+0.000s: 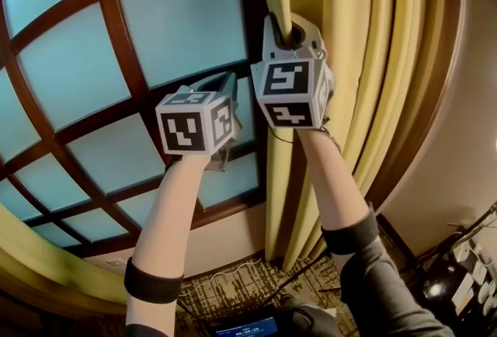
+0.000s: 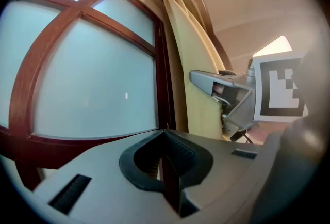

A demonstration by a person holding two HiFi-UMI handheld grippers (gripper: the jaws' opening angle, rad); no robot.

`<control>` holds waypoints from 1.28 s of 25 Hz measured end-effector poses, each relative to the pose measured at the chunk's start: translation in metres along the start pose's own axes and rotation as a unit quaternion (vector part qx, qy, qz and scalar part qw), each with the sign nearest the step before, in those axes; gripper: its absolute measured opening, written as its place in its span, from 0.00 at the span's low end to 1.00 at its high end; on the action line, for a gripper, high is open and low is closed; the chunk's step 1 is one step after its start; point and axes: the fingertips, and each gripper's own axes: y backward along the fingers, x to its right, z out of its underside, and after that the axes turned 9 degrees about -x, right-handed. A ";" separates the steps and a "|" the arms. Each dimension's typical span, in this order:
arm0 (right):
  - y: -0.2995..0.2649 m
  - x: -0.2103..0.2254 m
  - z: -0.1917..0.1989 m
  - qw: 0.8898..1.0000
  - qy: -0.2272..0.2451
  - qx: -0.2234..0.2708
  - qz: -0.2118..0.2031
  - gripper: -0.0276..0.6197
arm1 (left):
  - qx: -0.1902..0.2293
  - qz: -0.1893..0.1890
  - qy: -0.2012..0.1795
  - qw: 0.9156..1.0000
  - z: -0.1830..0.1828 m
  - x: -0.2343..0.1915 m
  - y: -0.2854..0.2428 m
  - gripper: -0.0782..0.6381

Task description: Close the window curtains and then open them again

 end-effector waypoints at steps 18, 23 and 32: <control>0.000 -0.075 -0.044 0.984 0.042 0.103 -0.139 0.09 | -0.003 -0.098 0.026 0.995 0.018 -0.047 0.045 0.11; 0.013 -0.121 -0.087 0.975 0.079 0.137 -0.159 0.09 | 0.007 -0.134 0.057 0.989 0.032 -0.086 0.097 0.11; 0.030 -0.201 -0.165 0.954 0.115 0.185 -0.206 0.09 | 0.021 -0.196 0.101 0.975 0.056 -0.153 0.188 0.11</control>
